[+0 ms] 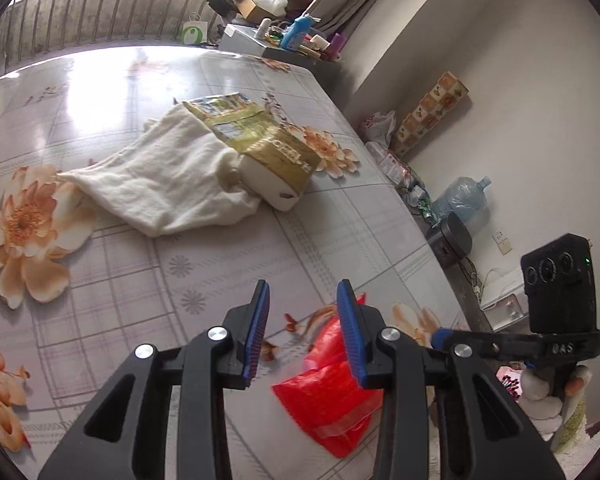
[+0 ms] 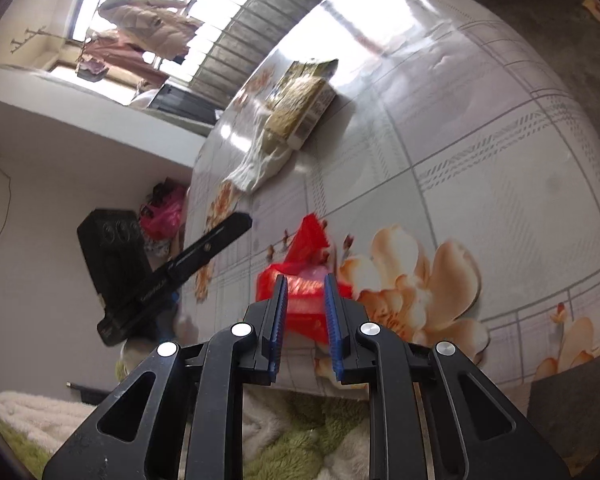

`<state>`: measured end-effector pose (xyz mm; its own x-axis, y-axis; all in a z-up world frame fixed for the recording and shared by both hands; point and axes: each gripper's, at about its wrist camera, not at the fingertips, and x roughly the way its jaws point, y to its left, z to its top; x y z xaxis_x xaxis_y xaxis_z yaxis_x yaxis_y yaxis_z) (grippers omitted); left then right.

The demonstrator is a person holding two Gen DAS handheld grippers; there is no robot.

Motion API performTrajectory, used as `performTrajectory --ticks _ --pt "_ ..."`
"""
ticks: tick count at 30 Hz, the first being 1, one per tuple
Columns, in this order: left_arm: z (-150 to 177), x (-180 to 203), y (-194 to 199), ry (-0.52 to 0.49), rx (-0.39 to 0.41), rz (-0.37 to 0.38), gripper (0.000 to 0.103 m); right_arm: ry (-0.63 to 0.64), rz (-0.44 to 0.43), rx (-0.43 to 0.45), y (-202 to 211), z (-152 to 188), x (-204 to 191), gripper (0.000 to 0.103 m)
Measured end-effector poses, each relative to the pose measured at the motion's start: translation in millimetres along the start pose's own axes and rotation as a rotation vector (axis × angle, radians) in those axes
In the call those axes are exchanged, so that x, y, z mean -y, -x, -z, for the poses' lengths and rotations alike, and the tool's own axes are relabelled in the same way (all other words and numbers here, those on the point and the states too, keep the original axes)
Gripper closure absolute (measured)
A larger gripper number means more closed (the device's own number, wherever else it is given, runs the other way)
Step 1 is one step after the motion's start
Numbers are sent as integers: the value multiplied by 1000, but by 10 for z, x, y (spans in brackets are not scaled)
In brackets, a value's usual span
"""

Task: Collect trash
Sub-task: 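Grasp the red plastic bag with the right tool and lift it, then grasp the gold tissue packet with the left tool while the right tool holds the red bag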

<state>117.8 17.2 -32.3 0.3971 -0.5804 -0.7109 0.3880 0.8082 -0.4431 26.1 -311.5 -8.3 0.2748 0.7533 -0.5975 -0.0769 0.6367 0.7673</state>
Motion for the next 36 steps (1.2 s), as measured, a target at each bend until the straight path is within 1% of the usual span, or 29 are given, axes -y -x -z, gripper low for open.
performTrajectory --ticks 2,4,6,7,8,10,11,13,16,18,19,20,22,24,25,26,27,28,30,32,36 --pt "30 -84 38 2 -12 -15 69 40 -27 -81 -151 133 -119 83" --pt "91 -125 43 7 -37 -15 69 30 -36 -138 -308 222 -138 82" --pt "153 -128 4 1 -70 -15 69 -9 -21 -160 -463 218 -91 82" --pt "187 -113 -22 -8 -84 -20 69 -34 -9 -154 -512 185 -51 82" --pt "211 -90 -46 -19 -95 -24 70 -62 -23 -133 -528 136 -11 84" --pt "242 -38 -81 -37 -105 -16 72 -112 -27 -71 -503 15 50 84" --pt "246 -13 -97 -42 -109 -11 72 -120 -24 -41 -476 -36 65 80" --pt "249 40 -132 -55 -113 1 73 -144 -24 10 -430 -118 106 76" --pt "228 111 -193 -72 -116 4 73 -175 -50 41 -421 -172 142 69" --pt "206 152 -227 -81 -115 3 73 -173 -79 66 -389 -139 111 61" --pt "197 169 -248 -84 -116 4 73 -171 -89 76 -369 -112 105 54" --pt "189 193 -273 -88 -116 7 73 -169 -84 83 -383 -95 96 50" --pt "184 233 -314 -100 -116 15 73 -160 -43 85 -457 -118 66 49" --pt "171 278 -358 -117 -119 22 73 -150 0 92 -505 -108 76 53" --pt "167 304 -376 -125 -119 26 73 -150 12 95 -535 -113 65 59" --pt "157 318 -393 -132 -120 28 73 -159 18 94 -530 -123 109 69" --pt "147 334 -410 -139 -118 27 73 -175 27 93 -501 -147 186 75" --pt "133 344 -423 -143 -116 23 73 -191 17 97 -473 -158 253 81" --pt "96 335 -440 -140 -114 23 73 -211 8 114 -429 -180 326 85" --pt "33 328 -440 -142 -103 22 73 -206 20 140 -235 -216 404 86" --pt "-187 295 -383 -151 -46 -7 73 -221 40 189 -135 -347 507 87"
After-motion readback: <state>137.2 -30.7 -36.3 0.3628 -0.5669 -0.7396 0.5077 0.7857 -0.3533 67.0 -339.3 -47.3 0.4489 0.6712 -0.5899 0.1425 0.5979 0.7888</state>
